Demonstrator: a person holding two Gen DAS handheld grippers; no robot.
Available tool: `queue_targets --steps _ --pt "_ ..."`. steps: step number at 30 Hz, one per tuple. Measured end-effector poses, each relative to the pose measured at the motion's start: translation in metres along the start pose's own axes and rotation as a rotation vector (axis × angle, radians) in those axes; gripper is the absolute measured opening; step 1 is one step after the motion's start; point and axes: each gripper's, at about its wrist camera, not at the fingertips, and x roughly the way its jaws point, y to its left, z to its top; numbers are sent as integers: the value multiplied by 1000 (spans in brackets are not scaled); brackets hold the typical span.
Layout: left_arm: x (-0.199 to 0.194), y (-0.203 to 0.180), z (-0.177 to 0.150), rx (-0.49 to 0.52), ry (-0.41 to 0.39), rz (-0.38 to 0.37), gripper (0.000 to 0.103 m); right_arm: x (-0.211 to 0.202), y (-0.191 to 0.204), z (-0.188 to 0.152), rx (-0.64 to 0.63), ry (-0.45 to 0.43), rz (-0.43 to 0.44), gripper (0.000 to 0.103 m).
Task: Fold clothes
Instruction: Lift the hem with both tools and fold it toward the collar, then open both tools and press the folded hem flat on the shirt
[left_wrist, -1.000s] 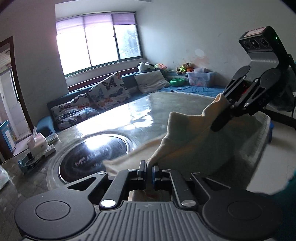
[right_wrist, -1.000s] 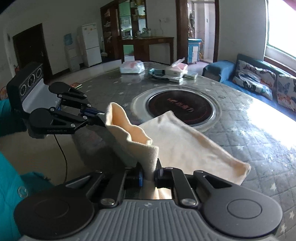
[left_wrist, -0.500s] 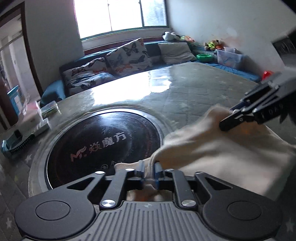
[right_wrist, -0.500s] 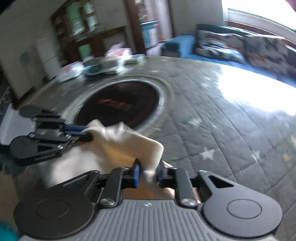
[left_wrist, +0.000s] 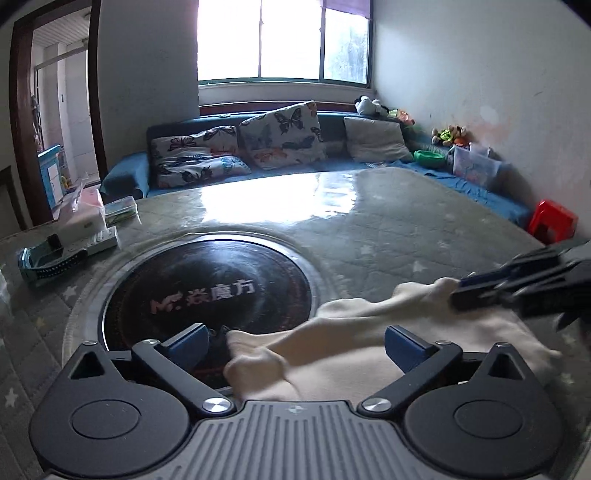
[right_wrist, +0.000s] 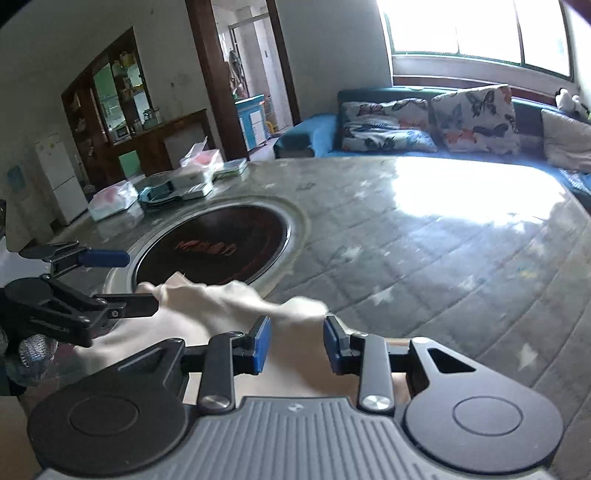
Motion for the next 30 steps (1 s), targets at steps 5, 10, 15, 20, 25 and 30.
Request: queue_targets --steps 5,10,15,20,25,30 --pt "-6 0 -6 -68 6 -23 103 16 -2 -5 14 23 -48 32" --pt "-8 7 -12 -142 16 -24 103 19 -4 -6 50 18 -66 31" --pt "-14 10 -15 -161 -4 20 103 19 12 8 -3 2 -57 32" --pt "-17 11 -21 -189 12 22 103 47 30 14 -57 48 -77 36" --pt "-18 13 -29 -187 19 89 103 60 38 19 -77 50 -112 43" --pt "-23 18 -36 -200 16 132 103 60 59 26 -132 45 -56 44"
